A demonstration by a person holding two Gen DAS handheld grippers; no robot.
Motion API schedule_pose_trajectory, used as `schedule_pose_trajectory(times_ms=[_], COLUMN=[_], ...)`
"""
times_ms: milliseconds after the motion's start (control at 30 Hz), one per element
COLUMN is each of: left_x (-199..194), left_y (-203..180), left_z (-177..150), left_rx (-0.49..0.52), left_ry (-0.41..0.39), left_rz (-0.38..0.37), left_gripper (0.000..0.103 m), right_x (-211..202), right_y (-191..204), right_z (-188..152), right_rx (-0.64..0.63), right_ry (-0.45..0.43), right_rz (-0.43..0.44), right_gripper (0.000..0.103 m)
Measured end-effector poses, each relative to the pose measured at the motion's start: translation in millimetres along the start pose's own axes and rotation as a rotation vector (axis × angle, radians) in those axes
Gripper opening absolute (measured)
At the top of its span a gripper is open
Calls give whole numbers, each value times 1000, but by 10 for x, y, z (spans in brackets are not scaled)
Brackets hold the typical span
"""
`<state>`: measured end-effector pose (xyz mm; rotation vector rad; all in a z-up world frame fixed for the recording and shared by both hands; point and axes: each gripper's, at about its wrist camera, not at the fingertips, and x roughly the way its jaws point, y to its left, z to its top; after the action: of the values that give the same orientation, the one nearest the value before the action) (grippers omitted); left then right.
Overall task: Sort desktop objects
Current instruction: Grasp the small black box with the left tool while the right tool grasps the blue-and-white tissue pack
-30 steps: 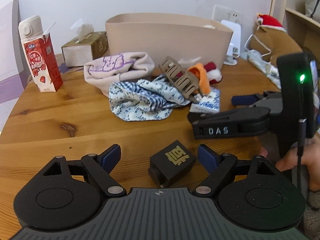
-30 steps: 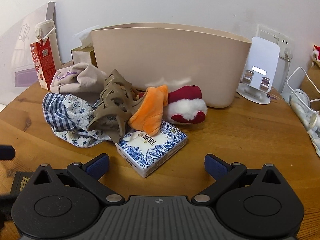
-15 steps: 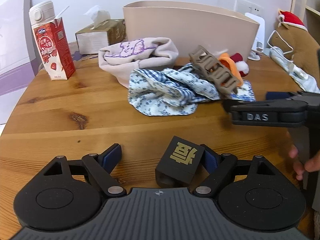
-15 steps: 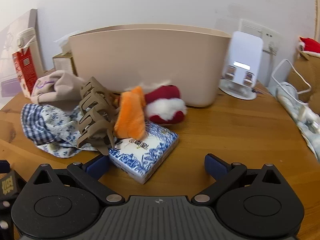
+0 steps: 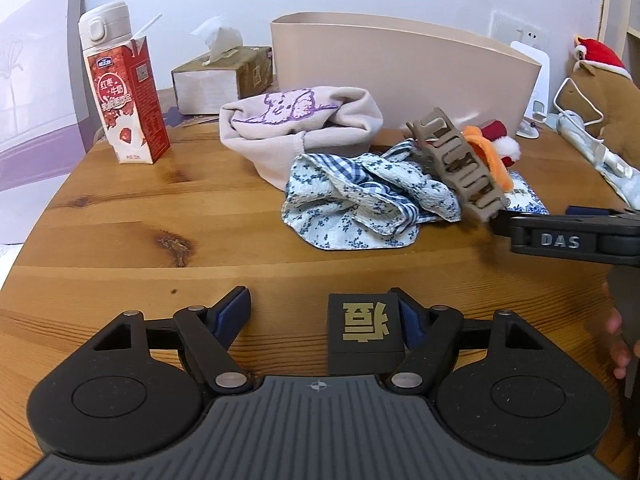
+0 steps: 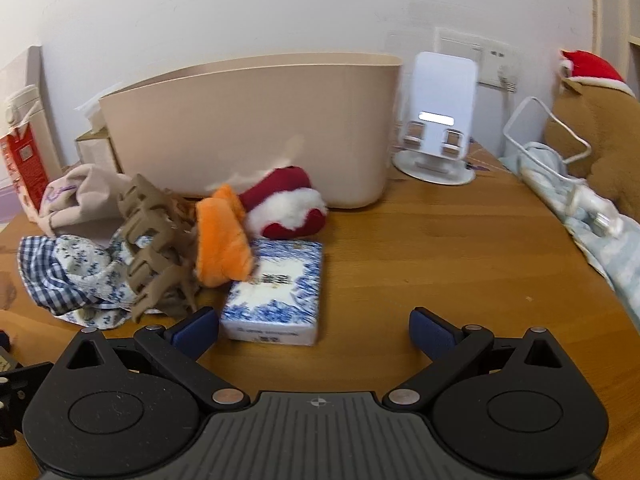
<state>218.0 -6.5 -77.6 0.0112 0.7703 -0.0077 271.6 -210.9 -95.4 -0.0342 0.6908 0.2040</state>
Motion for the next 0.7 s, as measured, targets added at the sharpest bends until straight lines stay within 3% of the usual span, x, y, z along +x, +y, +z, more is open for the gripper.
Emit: schedule_pose_trajectory(times_ms=[100, 233, 467, 600, 700], left_x=[2, -7, -27, -34, -44], left_y=[-6, -6, -2, -2, -8], left_z=[-9, -12, -22, -22, -30], left_rx=[7, 9, 11, 8, 6], left_ry=[-13, -27, -44, -43, -40], left_rz=[-6, -9, -17, -17, -16], left_gripper=[74, 62, 34, 32, 32], right_x=[59, 74, 23, -40, -78], right_y=[74, 79, 34, 0, -38], right_z=[28, 36, 9, -10, -26], right_rx=[-34, -28, -19, -4, 12], right_ry=[8, 2, -23, -29, -23], right_rz=[-3, 7, -12, -14, 5], right_gripper=[103, 102, 72, 47, 45])
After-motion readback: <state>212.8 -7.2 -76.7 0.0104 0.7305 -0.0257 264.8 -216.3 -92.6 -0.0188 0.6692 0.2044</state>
